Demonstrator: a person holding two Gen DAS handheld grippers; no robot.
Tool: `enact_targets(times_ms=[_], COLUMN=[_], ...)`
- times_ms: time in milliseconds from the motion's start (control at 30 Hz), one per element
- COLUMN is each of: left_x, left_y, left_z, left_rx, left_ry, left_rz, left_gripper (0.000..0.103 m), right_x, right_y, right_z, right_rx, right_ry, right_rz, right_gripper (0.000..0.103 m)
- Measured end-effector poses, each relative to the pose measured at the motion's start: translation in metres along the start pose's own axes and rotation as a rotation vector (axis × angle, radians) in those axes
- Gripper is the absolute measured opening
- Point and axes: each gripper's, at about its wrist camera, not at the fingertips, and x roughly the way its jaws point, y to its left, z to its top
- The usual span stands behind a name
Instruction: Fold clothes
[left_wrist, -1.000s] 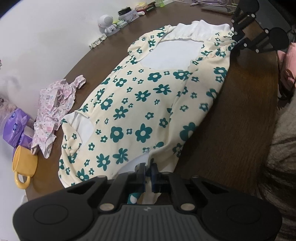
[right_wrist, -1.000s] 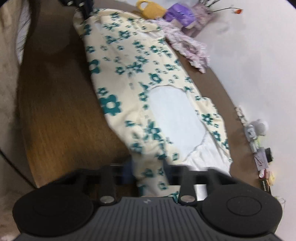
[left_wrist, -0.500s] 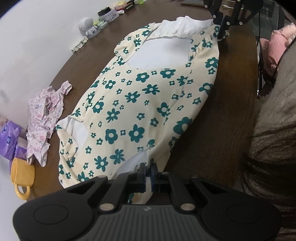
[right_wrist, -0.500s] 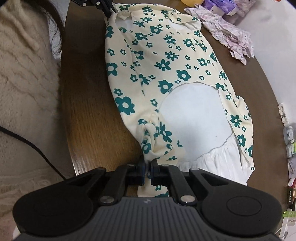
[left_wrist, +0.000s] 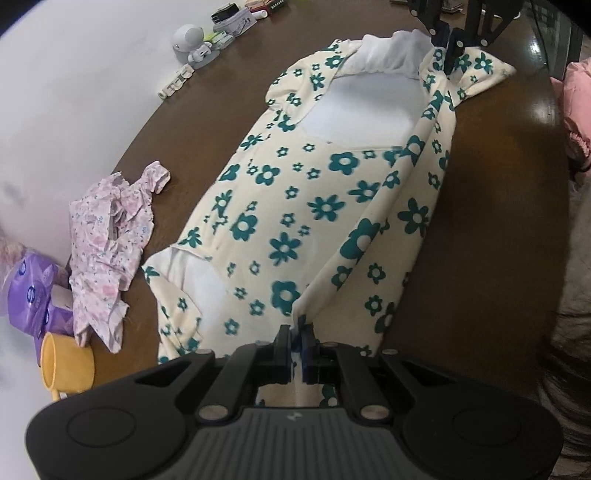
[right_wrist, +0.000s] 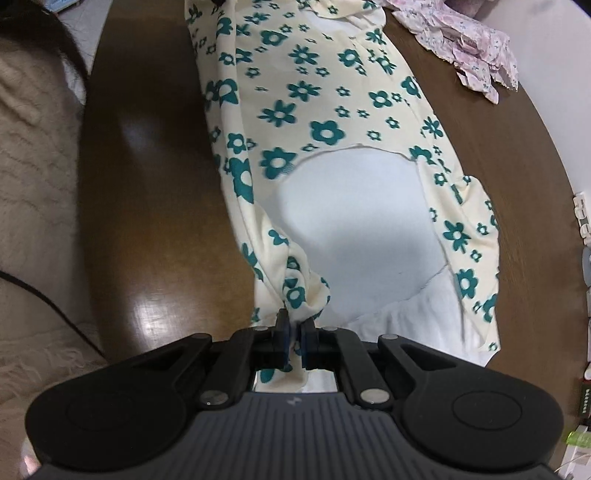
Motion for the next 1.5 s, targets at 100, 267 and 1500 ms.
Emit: enact_targets(times_ms=[100,267,1500], left_x=[0.011,0.029,-0.021], left_y=[0.009,0.019,0.056], left_z=[0.001,0.002,-0.084], left_rx=[-0.008,-0.024,-0.682], left_ry=[0.014,0.043,-0.207], left_rz=[-0.006,-0.036,0.021], left_gripper=[0.004,0.004,0.045], right_x=[0.005,0.018,0.031], right_y=[-0.012,-0.027,-0.060], right_z=[0.004,0.011,-0.027], right_rx=[-0.007,-0.025,0.256], right_ry=[0.010,0.019,-0.204], right_rz=[-0.009,-0.014,-0.031], right_gripper=[0.004,0.005,0.032])
